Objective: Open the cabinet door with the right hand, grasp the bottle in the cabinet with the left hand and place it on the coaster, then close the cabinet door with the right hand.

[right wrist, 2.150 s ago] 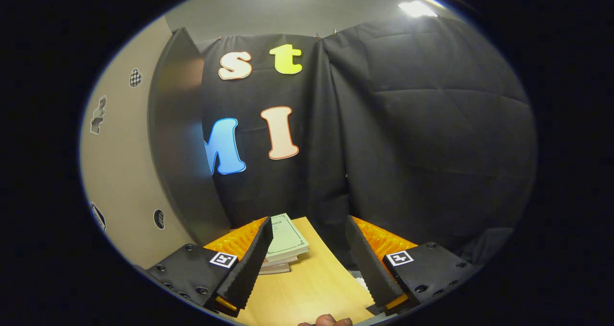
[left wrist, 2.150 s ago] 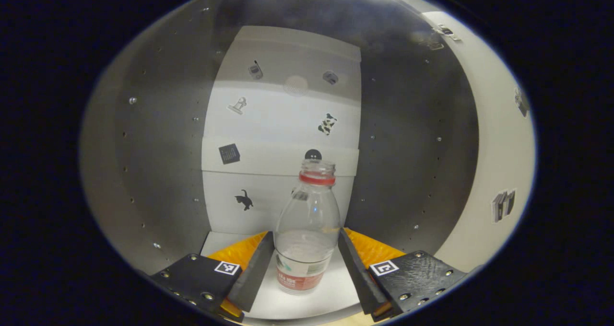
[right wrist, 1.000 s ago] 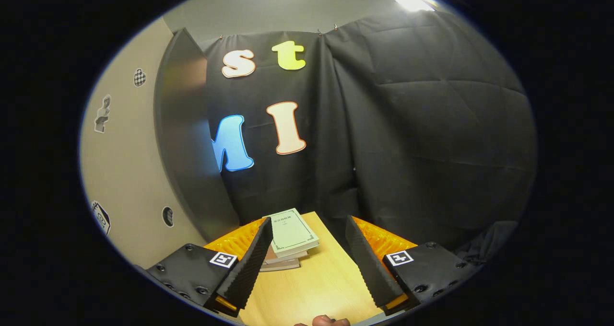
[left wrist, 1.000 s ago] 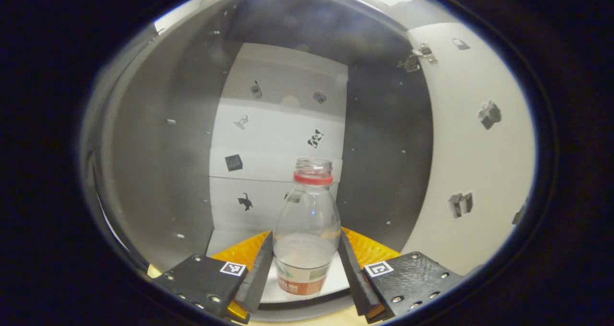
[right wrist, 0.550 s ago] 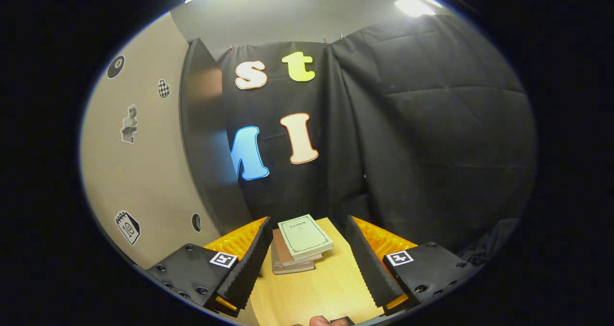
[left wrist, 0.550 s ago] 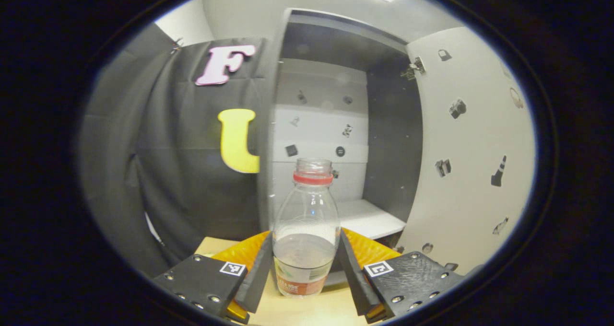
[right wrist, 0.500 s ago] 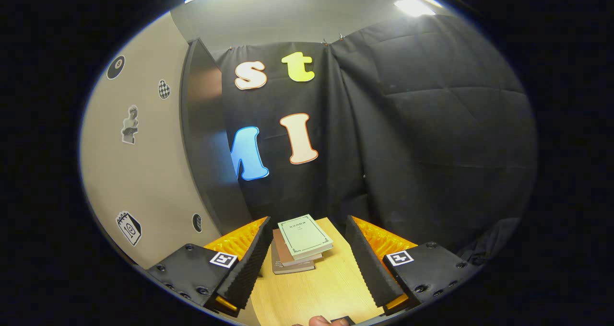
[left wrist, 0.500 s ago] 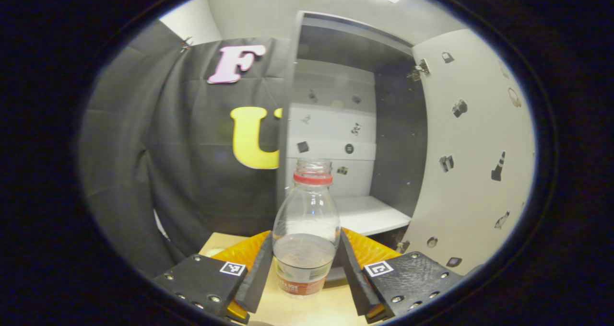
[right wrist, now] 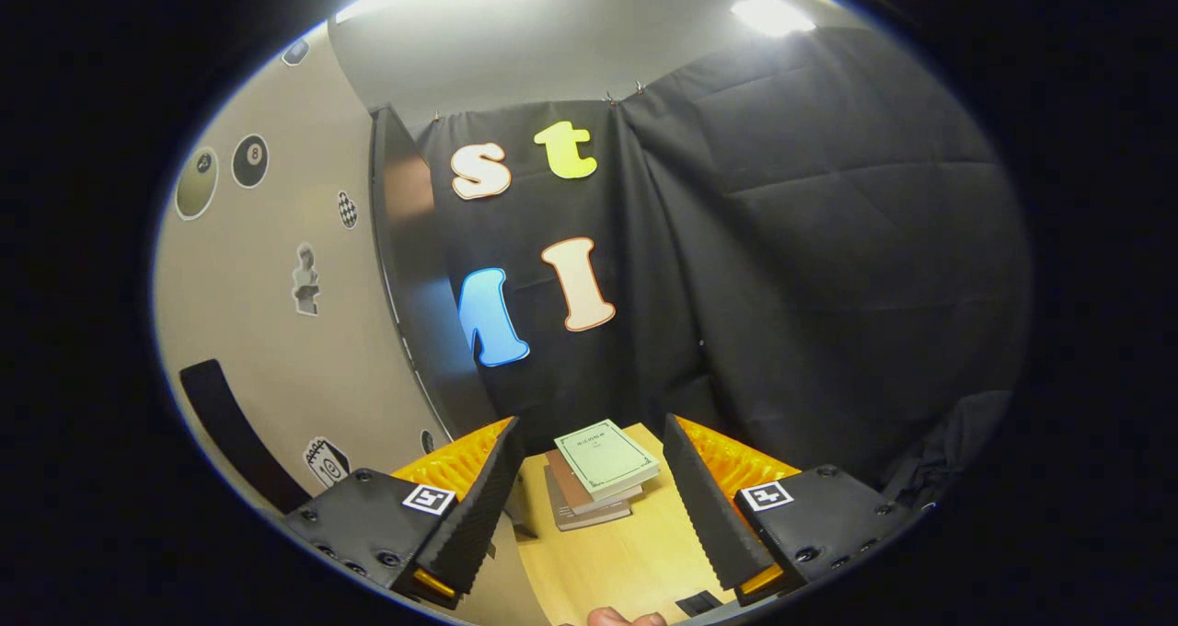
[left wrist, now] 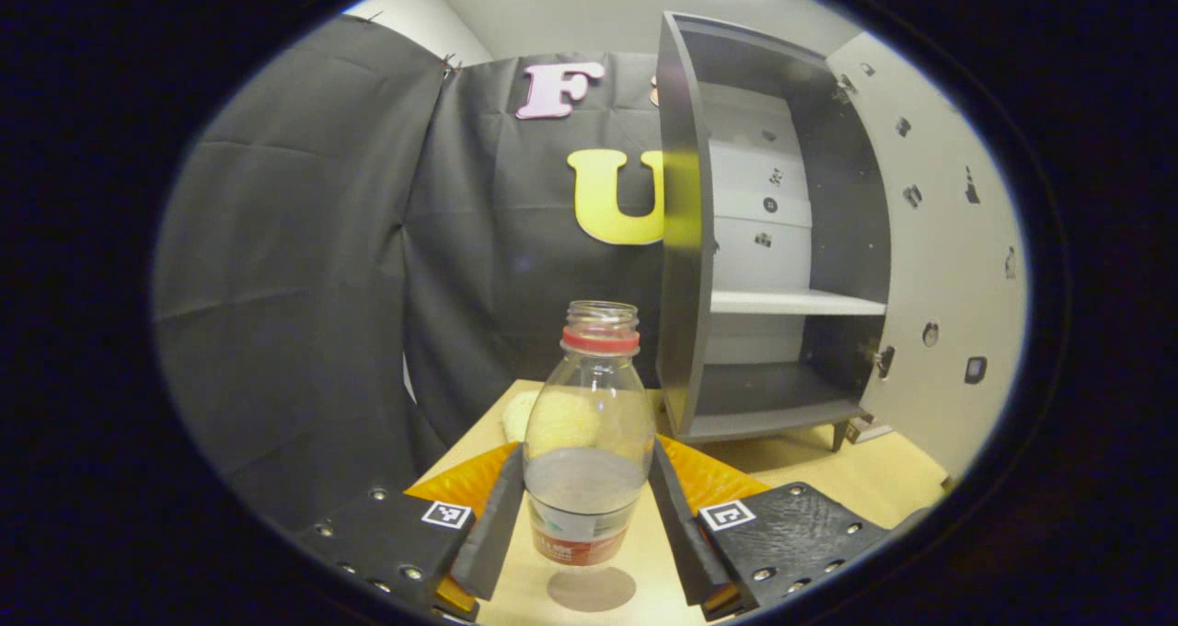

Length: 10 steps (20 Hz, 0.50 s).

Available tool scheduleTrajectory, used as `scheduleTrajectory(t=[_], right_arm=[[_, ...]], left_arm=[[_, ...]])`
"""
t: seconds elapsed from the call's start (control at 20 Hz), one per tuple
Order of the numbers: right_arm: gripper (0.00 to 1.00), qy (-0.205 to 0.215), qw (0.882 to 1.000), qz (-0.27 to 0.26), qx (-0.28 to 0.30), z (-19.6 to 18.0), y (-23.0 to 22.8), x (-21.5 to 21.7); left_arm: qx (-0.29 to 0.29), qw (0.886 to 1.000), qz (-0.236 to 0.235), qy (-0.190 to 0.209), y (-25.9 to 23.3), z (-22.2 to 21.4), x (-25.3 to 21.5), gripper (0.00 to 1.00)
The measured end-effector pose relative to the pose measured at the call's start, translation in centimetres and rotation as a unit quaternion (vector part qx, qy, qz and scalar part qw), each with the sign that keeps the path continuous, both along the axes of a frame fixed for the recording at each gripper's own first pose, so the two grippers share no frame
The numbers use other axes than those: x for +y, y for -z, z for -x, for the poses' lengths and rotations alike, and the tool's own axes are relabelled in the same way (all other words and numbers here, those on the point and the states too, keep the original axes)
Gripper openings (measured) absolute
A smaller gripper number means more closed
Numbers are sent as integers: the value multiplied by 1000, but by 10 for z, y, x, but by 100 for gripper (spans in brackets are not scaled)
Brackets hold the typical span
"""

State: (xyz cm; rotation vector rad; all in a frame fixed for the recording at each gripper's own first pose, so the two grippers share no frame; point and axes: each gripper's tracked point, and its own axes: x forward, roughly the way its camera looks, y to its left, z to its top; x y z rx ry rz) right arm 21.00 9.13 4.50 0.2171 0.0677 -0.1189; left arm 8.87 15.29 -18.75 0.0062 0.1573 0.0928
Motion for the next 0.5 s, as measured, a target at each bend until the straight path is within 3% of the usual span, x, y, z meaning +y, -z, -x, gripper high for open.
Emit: scheduleTrajectory(t=[0.2,0.5], right_arm=[[97,29,999,22,15,22,16,-10],[97,46,998,-13,43,38,44,-6]], left_arm=[[-19,1000,-16,-4,48,10,2,73],[-14,1000,-20,17,94,3,-11,75]])
